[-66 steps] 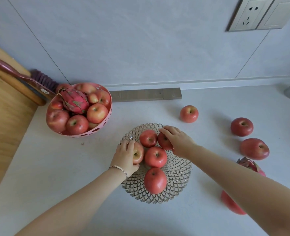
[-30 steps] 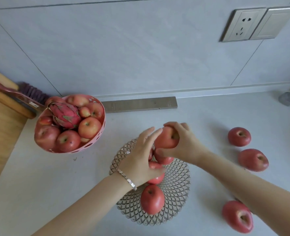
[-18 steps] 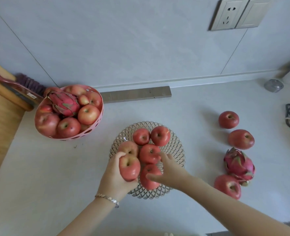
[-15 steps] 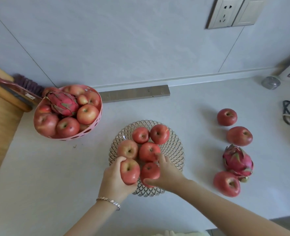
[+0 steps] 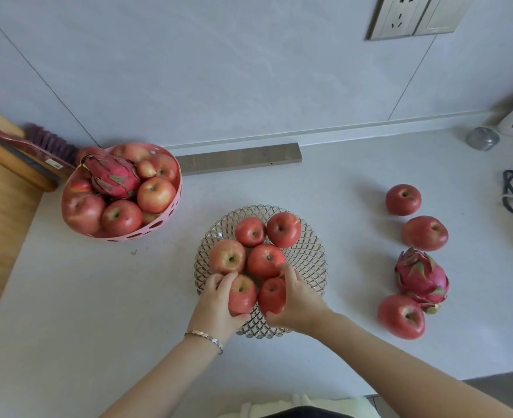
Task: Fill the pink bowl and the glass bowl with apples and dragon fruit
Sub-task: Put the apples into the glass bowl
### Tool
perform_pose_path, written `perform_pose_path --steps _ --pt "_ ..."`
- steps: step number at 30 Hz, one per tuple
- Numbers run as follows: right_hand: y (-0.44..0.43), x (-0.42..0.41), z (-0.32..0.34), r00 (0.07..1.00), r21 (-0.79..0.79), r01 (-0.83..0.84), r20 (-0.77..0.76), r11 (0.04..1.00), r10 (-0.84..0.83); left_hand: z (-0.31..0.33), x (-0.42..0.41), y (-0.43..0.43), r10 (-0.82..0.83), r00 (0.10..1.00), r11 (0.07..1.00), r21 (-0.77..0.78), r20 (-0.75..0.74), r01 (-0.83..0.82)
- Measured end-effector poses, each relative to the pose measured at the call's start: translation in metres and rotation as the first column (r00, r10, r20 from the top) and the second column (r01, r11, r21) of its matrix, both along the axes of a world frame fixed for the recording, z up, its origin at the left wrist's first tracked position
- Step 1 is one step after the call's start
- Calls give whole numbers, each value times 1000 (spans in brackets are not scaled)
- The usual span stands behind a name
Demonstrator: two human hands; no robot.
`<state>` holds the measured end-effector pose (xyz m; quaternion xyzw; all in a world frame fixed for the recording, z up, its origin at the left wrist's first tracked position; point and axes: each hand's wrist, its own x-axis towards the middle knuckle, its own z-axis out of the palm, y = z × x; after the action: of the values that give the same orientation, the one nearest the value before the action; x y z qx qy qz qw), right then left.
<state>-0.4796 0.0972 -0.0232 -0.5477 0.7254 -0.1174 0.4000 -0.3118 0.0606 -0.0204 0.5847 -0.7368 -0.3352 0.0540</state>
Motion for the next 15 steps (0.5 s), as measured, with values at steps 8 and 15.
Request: perform_pose_path --steps 8,15 --pt "-1 -14 3 996 52 2 88 999 -7 2 1 -2 108 988 989 117 -111 -94" --pt "4 -18 5 998 26 -40 59 999 38 7 -5 -1 -1 1000 993 115 27 -2"
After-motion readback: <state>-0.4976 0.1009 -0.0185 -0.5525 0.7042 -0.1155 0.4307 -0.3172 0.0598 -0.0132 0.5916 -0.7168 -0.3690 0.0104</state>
